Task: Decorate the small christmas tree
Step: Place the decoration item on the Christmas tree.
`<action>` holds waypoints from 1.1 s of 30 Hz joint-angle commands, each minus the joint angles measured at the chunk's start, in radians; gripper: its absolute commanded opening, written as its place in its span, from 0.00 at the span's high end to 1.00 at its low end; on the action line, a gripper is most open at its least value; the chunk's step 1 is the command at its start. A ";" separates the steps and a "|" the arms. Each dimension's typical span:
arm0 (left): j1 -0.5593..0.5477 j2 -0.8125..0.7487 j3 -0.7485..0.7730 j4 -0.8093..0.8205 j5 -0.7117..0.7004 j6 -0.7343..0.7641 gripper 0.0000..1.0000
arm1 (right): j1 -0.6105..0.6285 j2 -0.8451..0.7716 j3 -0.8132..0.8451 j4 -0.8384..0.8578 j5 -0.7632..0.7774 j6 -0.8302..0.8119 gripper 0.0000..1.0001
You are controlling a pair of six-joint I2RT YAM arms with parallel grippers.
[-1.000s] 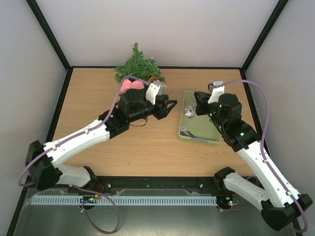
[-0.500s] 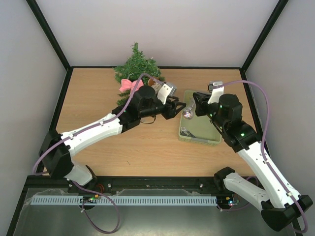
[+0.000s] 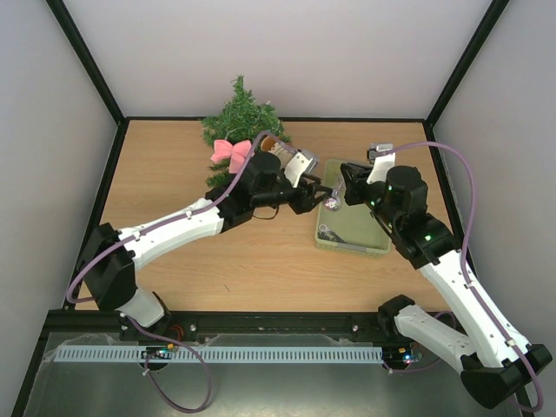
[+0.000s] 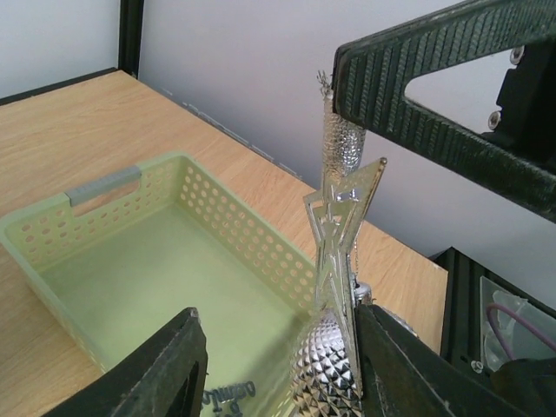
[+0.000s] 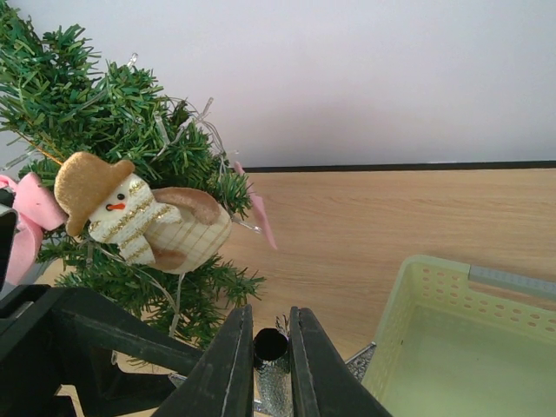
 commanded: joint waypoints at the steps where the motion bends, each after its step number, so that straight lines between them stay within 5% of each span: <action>1: -0.005 0.018 0.043 0.031 0.024 0.023 0.53 | -0.001 0.003 0.013 0.022 0.002 0.008 0.91; 4: -0.004 0.027 0.054 0.031 0.025 0.027 0.58 | -0.001 0.008 0.007 0.030 -0.002 0.009 0.91; 9: -0.004 0.035 0.059 0.035 0.027 0.036 0.84 | -0.001 0.008 -0.003 0.039 0.005 0.005 0.91; 15: -0.003 0.054 0.065 0.053 0.018 0.031 0.96 | 0.000 0.012 -0.025 0.056 0.034 -0.005 0.90; 25: -0.004 0.111 0.098 0.048 -0.113 -0.001 0.98 | -0.004 0.077 -0.064 0.055 0.251 -0.046 0.73; 33: -0.003 0.105 0.093 0.013 -0.127 0.001 0.98 | -0.028 0.055 -0.044 -0.012 0.249 -0.027 0.53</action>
